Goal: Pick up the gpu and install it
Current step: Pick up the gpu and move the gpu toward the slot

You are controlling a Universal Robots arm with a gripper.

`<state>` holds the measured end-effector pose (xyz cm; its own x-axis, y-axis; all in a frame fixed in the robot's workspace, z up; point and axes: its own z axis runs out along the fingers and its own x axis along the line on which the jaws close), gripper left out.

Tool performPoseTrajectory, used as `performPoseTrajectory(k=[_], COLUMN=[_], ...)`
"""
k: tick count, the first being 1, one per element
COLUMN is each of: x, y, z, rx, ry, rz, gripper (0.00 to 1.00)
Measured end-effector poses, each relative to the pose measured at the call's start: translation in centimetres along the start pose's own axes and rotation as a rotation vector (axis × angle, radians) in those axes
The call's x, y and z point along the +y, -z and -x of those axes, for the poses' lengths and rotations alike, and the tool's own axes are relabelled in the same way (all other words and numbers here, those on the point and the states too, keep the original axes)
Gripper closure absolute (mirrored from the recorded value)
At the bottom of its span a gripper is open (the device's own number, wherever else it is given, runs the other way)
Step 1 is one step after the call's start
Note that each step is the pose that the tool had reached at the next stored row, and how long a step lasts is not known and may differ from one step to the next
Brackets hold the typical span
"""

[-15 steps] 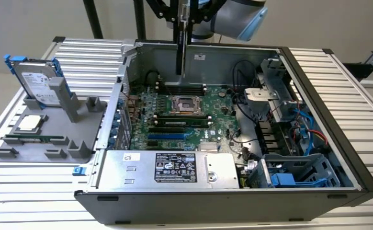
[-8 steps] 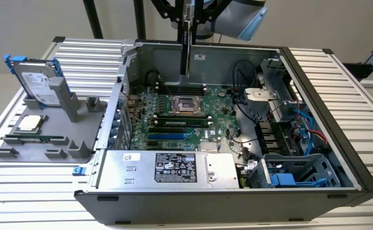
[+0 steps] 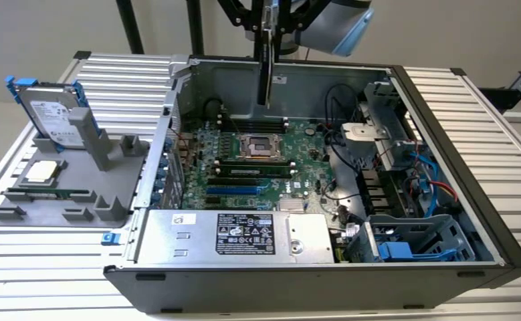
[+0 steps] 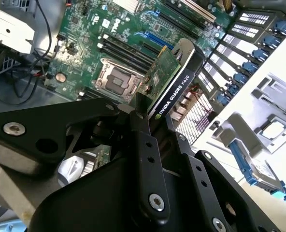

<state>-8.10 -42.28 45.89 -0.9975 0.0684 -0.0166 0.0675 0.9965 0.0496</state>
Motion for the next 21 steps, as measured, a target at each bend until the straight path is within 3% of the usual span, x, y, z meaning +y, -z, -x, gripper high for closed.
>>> performPoseTrajectory(k=[21], x=[0.02], y=[0.0], z=[0.23], rx=[0.0005], ry=[0.012], rz=[0.0003], gripper=[1.0])
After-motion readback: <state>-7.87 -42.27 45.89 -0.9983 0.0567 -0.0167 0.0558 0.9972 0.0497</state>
